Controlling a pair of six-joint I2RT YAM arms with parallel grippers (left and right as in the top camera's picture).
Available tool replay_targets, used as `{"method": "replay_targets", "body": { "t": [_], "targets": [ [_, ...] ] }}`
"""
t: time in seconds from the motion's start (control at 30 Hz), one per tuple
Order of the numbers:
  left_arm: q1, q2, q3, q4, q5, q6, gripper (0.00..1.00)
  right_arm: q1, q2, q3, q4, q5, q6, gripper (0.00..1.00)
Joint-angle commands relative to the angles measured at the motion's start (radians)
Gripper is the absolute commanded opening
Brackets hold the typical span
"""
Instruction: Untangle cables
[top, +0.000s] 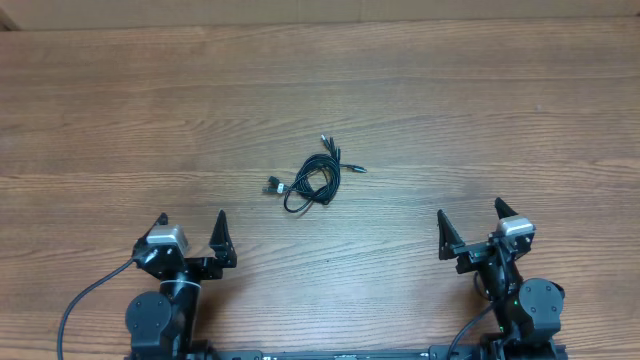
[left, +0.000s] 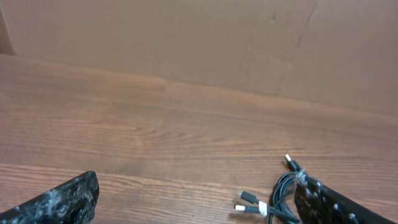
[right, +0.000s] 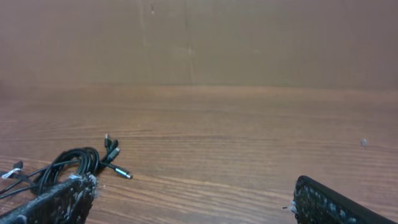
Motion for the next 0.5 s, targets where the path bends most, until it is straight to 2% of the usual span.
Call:
{"method": "replay_targets", "body": {
  "t": [0.0, 0.23, 0.47],
  "targets": [
    [-0.009, 0.053, 0.045, -0.005, -0.014, 0.023, 1.00, -0.004, -0.005, 0.066, -0.051, 0.016, 0.019, 1.00],
    [-0.009, 0.240, 0.133, -0.002, -0.010, 0.026, 1.00, -0.004, 0.078, 0.156, -0.161, 0.023, 0.023, 1.00],
    [-0.009, 0.490, 0.307, -0.006, 0.004, 0.027, 1.00, -0.004, 0.262, 0.263, -0.200, 0.022, 0.131, 1.00]
  ]
}}
